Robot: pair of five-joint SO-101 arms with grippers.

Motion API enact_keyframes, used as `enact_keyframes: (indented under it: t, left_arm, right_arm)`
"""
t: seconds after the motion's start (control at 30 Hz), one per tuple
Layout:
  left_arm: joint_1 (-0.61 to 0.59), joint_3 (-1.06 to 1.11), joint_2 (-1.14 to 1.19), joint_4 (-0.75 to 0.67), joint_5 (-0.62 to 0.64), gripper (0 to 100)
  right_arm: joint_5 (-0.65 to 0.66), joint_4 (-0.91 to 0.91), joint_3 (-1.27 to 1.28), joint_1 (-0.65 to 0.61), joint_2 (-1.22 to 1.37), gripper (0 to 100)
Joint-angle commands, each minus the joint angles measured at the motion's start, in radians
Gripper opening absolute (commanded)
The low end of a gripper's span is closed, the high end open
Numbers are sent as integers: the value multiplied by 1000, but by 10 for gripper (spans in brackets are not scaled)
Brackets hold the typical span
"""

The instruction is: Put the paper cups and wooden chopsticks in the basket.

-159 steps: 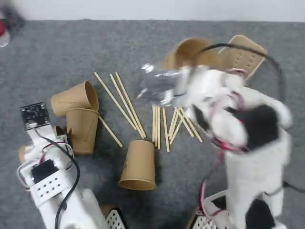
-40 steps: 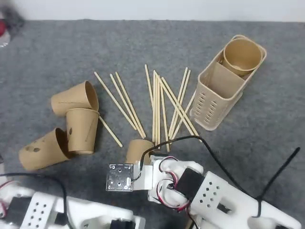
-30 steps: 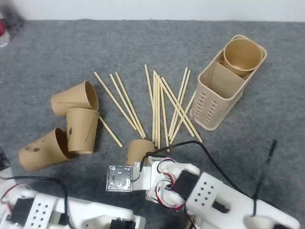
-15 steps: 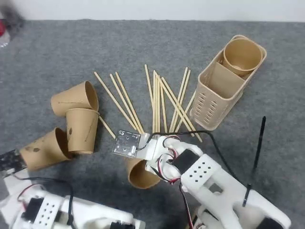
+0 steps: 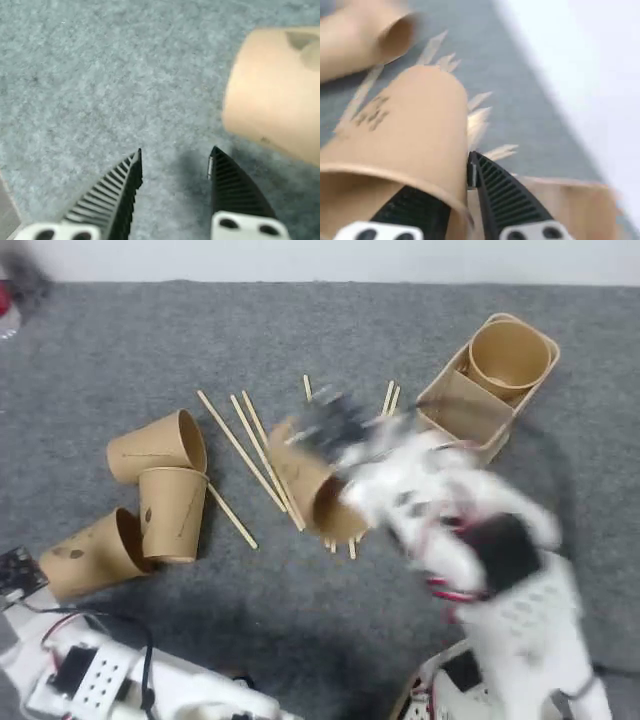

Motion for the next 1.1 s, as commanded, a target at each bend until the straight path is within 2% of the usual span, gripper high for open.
enact_keyframes:
  t: [0.0,0.1,0.17,0.43,0.83,1.07]
  left_arm:
    - [32,-36,-15,20,31,210]
    - [32,-35,-15,49,29,210]
    - [32,-35,-15,49,29,210]
    - [32,-33,-15,49,29,209]
    - [32,-31,-15,49,29,209]
    - [32,-31,-15,49,29,209]
  right_arm:
    - [18,28,-250,242,45,9]
    - [66,21,-319,427,125,9]
    - [87,21,-350,498,194,9]
    - [101,25,-589,622,539,9]
    - [101,369,-1138,633,972,9]
    - [103,444,-1244,656,1067,12]
